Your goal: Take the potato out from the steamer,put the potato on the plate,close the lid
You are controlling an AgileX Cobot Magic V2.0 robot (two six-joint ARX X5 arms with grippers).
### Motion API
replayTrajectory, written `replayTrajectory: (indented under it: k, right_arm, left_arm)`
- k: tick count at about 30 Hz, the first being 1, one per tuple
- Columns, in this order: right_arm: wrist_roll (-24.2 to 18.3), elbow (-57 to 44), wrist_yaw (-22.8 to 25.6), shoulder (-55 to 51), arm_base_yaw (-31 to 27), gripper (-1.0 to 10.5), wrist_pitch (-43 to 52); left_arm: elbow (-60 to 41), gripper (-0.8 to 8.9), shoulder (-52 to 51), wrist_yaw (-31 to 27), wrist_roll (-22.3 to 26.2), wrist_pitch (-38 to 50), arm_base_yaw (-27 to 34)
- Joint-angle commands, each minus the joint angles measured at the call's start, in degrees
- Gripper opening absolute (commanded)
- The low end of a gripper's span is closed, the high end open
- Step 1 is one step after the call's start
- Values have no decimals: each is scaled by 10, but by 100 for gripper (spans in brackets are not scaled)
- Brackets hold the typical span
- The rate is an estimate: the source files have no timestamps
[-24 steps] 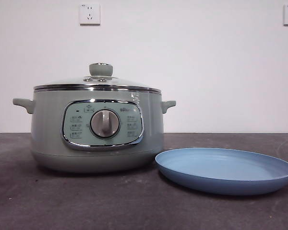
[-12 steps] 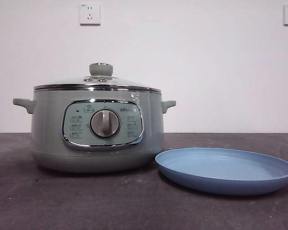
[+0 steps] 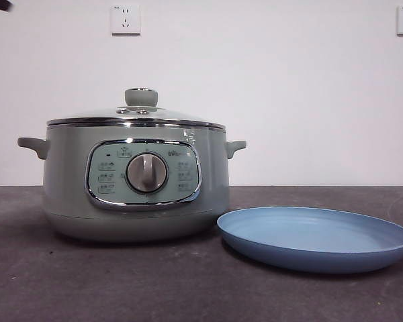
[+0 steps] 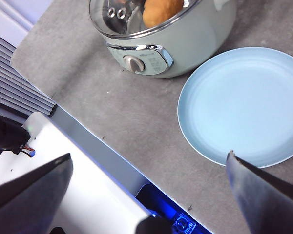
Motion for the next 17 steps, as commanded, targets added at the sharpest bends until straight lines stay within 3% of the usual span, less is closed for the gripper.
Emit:
replayTrajectory:
  k: [1,17]
  right_arm:
    - [1,1,-2,4,1,599,3]
    - [1,1,-2,10,1,599,3]
  left_arm:
    - [31,665,56,-26,13,21,-26]
    - [204,665,349,-165,58,48,-140]
